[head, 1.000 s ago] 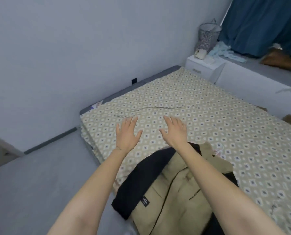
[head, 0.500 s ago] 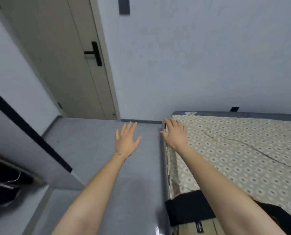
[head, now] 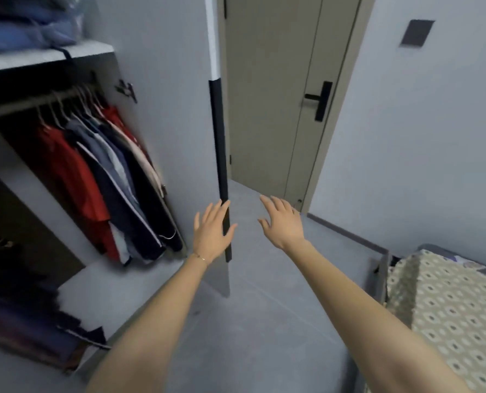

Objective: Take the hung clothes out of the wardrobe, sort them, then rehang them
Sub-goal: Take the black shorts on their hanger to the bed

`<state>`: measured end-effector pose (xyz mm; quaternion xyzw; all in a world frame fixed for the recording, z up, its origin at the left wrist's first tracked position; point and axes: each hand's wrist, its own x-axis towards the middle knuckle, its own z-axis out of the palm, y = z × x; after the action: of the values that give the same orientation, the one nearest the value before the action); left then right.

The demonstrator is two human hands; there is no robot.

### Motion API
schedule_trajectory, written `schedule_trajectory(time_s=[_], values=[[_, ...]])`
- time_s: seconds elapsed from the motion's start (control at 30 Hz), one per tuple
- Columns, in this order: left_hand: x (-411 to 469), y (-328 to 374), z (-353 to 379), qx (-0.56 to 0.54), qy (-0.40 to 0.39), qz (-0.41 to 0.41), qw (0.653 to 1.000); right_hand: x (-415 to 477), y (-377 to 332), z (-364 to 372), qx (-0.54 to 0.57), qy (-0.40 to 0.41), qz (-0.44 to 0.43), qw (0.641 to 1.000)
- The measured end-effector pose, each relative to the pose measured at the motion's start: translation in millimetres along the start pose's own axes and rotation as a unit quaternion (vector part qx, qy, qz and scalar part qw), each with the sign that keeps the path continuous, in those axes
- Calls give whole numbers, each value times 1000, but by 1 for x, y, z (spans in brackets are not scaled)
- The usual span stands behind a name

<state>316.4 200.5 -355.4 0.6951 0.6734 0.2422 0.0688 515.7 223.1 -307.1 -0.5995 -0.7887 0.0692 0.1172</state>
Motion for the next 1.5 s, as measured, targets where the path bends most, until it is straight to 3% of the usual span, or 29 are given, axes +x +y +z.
schedule_trajectory(time_s=[0.43,0.93,1.13,1.5], values=[[-22,-180,-105,69,85,-216,970,116,-194,48,51,-56,-228,971],[-46,-281,-173,108,207,-440,867,222,-345,88,48,-104,-423,899],[-68,-324,-198,92,287,-452,840,236,-410,116,67,-126,-466,873],[-77,-444,-260,121,302,-475,817,259,-543,158,67,-136,-494,856]])
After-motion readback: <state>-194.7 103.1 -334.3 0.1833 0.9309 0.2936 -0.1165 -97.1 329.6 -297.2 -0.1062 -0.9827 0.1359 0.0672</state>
